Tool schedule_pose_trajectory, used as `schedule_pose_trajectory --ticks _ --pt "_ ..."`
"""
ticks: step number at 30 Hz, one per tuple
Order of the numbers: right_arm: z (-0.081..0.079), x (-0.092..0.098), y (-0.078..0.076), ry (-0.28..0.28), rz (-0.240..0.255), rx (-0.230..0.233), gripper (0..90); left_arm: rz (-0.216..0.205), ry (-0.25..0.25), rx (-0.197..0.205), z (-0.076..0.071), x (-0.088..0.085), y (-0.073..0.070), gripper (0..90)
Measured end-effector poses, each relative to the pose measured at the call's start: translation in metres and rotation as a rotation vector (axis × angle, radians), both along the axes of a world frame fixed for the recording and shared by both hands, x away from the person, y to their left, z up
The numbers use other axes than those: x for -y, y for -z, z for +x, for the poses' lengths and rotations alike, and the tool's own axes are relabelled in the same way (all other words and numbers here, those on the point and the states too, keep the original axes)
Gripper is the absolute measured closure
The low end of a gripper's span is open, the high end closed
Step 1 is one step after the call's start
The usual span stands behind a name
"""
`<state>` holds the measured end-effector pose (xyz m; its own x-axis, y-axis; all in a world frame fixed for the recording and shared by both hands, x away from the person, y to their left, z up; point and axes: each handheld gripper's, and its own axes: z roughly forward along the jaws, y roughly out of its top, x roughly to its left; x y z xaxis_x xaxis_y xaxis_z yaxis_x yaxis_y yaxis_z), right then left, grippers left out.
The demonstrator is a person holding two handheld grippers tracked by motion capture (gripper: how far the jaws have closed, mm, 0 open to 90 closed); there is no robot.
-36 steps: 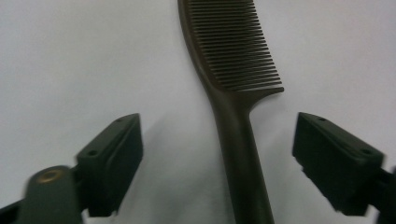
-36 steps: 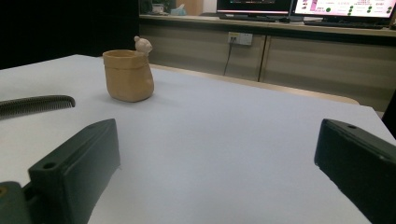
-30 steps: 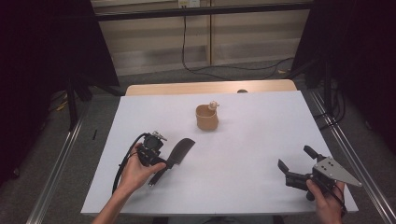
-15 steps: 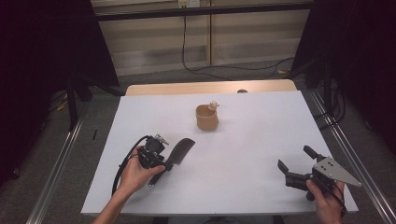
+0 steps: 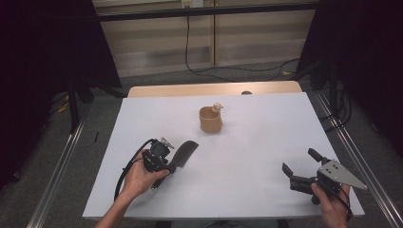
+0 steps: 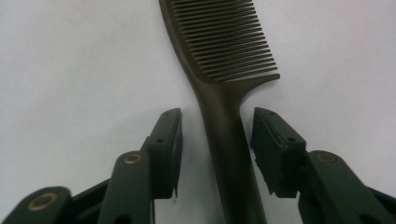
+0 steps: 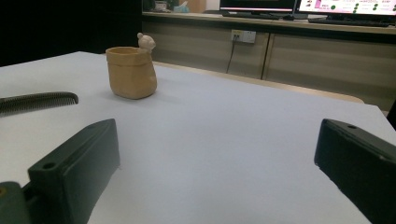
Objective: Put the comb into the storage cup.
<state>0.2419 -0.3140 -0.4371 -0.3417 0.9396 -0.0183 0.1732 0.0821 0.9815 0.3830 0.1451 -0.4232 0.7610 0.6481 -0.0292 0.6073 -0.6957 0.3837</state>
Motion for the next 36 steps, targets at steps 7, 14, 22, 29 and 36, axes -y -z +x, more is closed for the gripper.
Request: schedule_pose_trajectory --ticks 7,14,22,29,36 --pt "0.000 0.000 0.000 0.000 0.000 0.002 0.0 0.051 0.012 -0.032 0.004 0.008 -0.002 61.0" --pt "0.000 0.000 0.000 -0.006 0.002 -0.001 0.0 0.054 0.011 -0.043 0.004 0.010 -0.002 67.5" --pt "0.000 0.000 0.000 -0.006 0.001 0.004 0.0 0.051 -0.003 -0.051 0.005 0.011 -0.002 71.9" --pt "0.000 0.000 0.000 -0.006 0.002 0.003 0.0 0.033 -0.001 -0.058 0.006 0.008 -0.002 72.3" --pt "0.000 0.001 0.000 -0.005 0.000 0.006 0.0 0.020 -0.016 -0.059 0.006 0.006 -0.003 72.7"
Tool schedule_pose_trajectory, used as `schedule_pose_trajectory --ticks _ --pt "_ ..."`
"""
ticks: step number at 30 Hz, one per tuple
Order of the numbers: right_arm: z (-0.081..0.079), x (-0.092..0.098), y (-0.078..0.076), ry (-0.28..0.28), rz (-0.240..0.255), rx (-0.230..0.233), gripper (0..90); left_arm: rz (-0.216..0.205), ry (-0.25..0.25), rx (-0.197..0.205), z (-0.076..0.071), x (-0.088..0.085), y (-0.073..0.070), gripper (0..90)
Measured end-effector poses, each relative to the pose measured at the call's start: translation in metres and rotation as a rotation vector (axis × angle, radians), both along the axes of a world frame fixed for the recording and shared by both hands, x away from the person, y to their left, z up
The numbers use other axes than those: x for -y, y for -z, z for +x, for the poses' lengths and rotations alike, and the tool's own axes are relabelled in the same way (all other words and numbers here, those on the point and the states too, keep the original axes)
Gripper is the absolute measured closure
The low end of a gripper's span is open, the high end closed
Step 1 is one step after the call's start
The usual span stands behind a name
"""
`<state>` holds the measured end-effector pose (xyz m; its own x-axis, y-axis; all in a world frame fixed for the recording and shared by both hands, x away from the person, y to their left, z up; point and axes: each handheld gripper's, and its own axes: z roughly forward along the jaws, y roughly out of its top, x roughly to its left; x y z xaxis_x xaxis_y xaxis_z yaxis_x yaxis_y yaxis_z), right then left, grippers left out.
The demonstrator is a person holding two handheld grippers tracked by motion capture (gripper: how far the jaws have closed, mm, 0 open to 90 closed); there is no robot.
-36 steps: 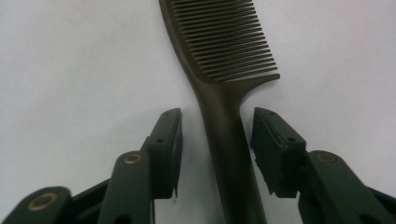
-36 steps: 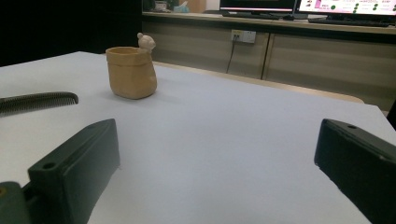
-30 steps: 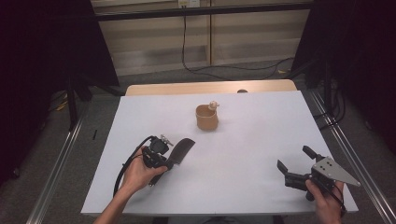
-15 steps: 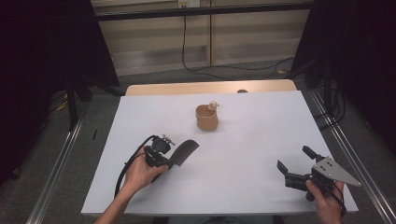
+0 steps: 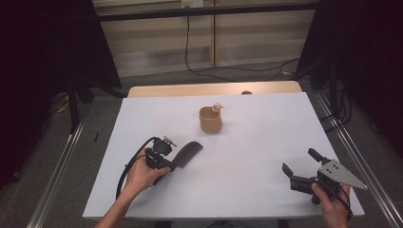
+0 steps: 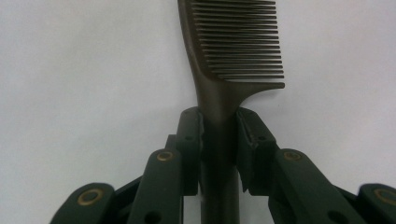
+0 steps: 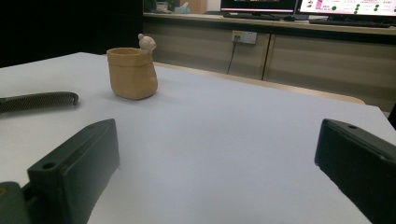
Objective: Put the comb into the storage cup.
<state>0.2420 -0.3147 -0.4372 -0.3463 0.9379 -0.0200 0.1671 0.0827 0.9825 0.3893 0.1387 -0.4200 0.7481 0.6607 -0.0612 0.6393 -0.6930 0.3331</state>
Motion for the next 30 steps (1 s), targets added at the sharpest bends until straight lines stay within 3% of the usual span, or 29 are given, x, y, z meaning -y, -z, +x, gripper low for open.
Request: schedule_pose_trajectory --ticks 4,10,16,19,30 --pt "0.000 0.000 0.000 0.000 0.003 -0.001 0.0 -0.013 -0.008 -0.003 0.000 -0.002 0.000 72.7" --pt "0.000 0.000 0.000 0.000 0.002 0.000 0.0 -0.069 0.003 -0.012 0.000 -0.006 -0.002 72.8" --pt "0.000 0.000 0.000 0.000 0.005 0.003 0.0 -0.123 -0.001 0.024 0.000 -0.009 -0.007 72.8" --pt "0.000 0.000 0.000 -0.002 0.004 0.003 0.0 -0.175 -0.019 0.040 0.000 -0.012 -0.010 72.8" --pt "0.000 0.000 0.000 -0.002 0.002 0.003 0.0 -0.285 -0.002 0.100 -0.003 -0.015 -0.020 72.8"
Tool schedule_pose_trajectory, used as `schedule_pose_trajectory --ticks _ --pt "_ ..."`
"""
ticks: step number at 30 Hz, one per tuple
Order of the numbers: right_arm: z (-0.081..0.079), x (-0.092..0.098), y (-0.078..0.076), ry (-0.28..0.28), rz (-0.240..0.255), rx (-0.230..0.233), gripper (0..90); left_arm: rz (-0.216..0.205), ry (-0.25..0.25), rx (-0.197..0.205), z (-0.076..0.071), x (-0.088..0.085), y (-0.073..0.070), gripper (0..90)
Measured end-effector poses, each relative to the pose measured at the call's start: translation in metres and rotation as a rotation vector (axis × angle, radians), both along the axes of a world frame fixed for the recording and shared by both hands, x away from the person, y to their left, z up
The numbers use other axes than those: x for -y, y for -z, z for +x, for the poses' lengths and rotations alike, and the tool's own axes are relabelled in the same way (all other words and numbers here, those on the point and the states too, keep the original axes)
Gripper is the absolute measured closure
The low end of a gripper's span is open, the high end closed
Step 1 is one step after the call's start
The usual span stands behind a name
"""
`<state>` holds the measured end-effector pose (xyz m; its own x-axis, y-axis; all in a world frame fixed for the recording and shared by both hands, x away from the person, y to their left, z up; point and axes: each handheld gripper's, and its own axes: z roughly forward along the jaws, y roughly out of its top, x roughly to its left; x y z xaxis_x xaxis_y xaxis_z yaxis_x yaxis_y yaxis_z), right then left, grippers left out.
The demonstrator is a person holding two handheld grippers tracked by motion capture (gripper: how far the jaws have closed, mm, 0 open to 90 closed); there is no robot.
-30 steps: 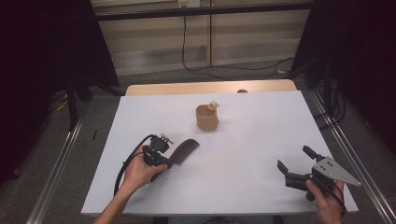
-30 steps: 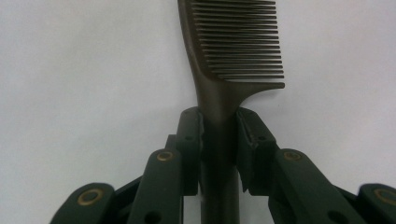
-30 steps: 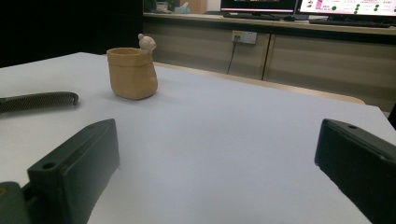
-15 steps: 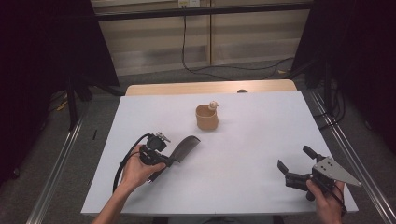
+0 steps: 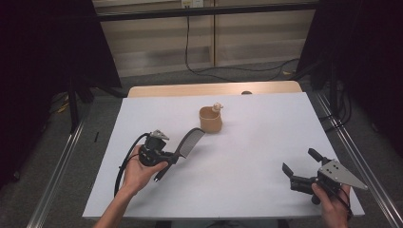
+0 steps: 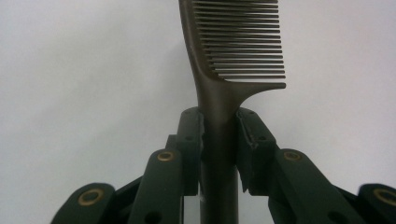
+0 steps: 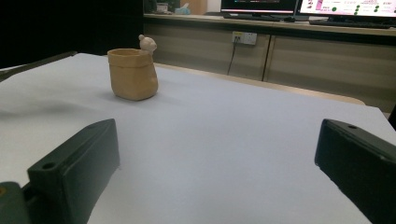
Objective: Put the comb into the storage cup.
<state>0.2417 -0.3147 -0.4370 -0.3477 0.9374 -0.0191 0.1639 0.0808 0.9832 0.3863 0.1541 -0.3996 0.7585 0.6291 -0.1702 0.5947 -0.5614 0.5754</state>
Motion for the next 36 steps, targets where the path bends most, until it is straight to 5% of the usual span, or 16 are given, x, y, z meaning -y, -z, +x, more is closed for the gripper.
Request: schedule_pose_trajectory --ticks 7,13,26,30,36 --pt "0.000 0.000 0.000 0.002 0.002 0.001 0.0 -0.077 0.014 0.051 -0.004 0.000 -0.004 72.8" --pt "0.000 0.000 0.000 0.002 0.005 0.000 0.0 -0.081 0.023 0.092 -0.007 -0.001 -0.008 72.8" --pt "0.000 0.000 0.000 0.004 0.002 0.001 0.0 -0.201 -0.006 0.235 -0.013 -0.008 -0.024 72.9" --pt "0.000 0.000 0.000 0.005 0.002 0.002 0.0 -0.236 -0.034 0.306 -0.016 -0.007 -0.028 72.8" --pt "0.000 0.000 0.000 0.004 0.001 0.002 0.0 -0.287 -0.044 0.343 -0.016 -0.004 -0.031 72.8"
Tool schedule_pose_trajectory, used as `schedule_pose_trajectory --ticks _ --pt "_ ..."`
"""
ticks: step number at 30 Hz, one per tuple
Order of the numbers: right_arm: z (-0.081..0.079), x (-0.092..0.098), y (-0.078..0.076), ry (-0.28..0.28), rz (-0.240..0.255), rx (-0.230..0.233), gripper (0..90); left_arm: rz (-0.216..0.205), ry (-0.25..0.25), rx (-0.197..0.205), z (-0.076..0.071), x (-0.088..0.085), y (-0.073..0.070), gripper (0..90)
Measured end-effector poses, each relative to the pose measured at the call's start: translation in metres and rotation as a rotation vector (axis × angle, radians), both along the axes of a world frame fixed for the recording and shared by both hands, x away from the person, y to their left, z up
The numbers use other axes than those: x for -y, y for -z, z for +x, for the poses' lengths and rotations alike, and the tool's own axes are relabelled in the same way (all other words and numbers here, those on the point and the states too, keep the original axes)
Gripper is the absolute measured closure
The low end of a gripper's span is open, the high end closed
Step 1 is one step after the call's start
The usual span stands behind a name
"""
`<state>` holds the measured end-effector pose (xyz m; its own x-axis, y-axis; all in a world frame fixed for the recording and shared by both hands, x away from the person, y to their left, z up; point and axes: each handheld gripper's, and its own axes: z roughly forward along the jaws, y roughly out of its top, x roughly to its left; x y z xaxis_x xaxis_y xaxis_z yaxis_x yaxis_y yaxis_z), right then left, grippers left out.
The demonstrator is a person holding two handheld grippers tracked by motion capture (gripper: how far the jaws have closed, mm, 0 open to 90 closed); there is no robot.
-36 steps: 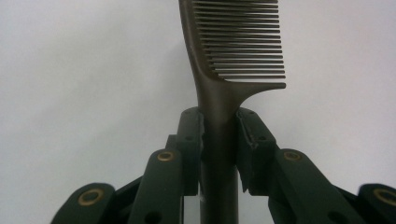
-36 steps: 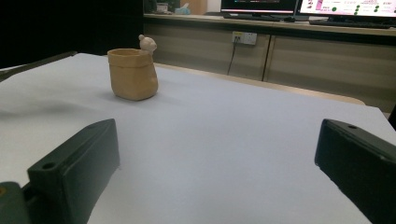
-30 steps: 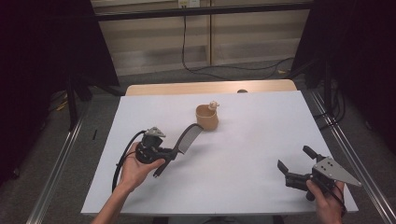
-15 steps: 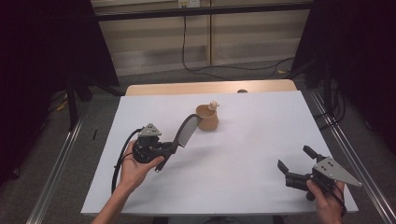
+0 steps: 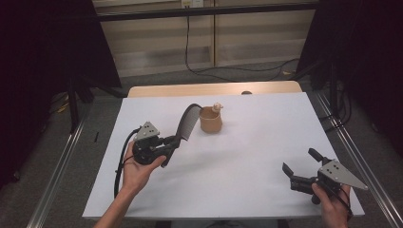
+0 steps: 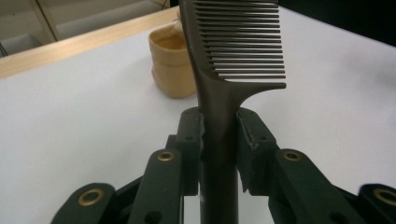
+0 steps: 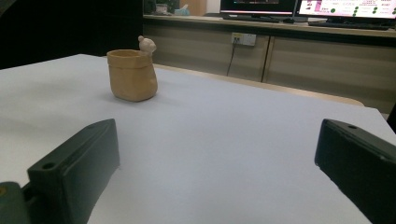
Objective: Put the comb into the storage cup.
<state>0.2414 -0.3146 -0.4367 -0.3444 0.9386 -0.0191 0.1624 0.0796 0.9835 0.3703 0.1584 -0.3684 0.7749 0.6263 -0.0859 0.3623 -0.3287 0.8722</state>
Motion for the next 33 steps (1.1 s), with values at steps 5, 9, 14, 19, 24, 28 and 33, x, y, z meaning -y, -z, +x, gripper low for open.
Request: schedule_pose_trajectory --ticks 5,9,14,19,24,28,33 --pt "0.000 0.000 0.000 -0.001 0.001 0.000 0.0 -0.069 -0.021 0.103 -0.001 -0.002 -0.009 72.8" --pt "0.000 0.000 0.000 -0.002 0.005 0.001 0.0 -0.122 -0.038 0.121 0.004 -0.004 -0.011 72.8" --pt "0.000 0.001 0.000 -0.001 0.005 0.003 0.0 -0.159 -0.078 0.119 0.007 -0.001 -0.012 72.8" --pt "0.000 0.000 0.000 0.003 0.006 0.004 0.0 -0.186 -0.086 0.150 0.004 0.004 -0.018 72.8" --pt "0.000 0.001 0.000 0.001 0.005 0.006 0.0 -0.210 -0.074 0.205 0.004 0.012 -0.022 72.8" --pt "0.000 0.001 0.000 0.003 0.006 0.007 0.0 -0.227 -0.067 0.227 0.009 0.016 -0.020 72.8" --pt "0.000 0.001 0.000 0.001 0.003 0.006 0.0 -0.250 -0.058 0.230 0.015 0.022 -0.021 72.8"
